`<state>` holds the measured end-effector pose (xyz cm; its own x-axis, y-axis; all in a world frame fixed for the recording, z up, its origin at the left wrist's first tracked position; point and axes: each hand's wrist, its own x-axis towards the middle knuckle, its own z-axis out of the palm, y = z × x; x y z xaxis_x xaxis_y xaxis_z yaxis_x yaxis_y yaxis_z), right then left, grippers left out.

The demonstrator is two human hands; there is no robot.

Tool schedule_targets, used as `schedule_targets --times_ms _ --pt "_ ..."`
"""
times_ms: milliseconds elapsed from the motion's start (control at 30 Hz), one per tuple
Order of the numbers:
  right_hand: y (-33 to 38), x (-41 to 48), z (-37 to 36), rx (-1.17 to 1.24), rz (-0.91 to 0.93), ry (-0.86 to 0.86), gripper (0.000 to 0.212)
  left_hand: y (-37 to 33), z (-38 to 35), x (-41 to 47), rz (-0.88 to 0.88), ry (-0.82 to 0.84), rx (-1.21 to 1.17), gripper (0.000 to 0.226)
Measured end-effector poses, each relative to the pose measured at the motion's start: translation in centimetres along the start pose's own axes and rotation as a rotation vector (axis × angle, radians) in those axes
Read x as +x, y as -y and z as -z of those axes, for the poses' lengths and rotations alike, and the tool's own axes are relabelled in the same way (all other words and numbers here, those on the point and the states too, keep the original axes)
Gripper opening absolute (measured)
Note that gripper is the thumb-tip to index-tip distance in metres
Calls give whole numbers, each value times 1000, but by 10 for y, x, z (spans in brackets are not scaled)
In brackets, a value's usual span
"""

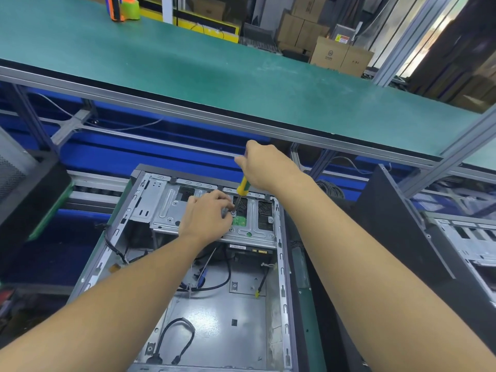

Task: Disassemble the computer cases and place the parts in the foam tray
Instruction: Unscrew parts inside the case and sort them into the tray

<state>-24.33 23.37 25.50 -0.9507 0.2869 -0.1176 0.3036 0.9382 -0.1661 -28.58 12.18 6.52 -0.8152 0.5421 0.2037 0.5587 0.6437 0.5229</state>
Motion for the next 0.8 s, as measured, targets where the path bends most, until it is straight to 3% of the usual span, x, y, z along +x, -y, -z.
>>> schedule_targets --times_ms 67,167,300,400,467,600,733,800 --pt "-1 1 3 59 28 51 20 0 0 0 -2 -8 -3 20" --pt "-2 -1 6 120 27 141 26 -1 0 0 -5 -12 8 19" --pt "-1 -3 -3 -4 -43 -4 51 0 0 0 2 -14 -2 19" --pt "-1 -3 -9 -8 20 -109 28 0 1 0 -2 -17 8 19" --pt "-3 -1 -6 79 56 -44 20 -1 0 -1 -2 -16 10 19" --pt "-4 -2 0 100 26 101 32 -1 1 -1 0 -12 13 18" --pt "-2 -2 -6 -151 -75 -57 65 -1 1 -1 -1 -9 8 19" --pt "-1 -2 -7 -160 -98 -96 64 0 0 -1 -1 -9 11 20"
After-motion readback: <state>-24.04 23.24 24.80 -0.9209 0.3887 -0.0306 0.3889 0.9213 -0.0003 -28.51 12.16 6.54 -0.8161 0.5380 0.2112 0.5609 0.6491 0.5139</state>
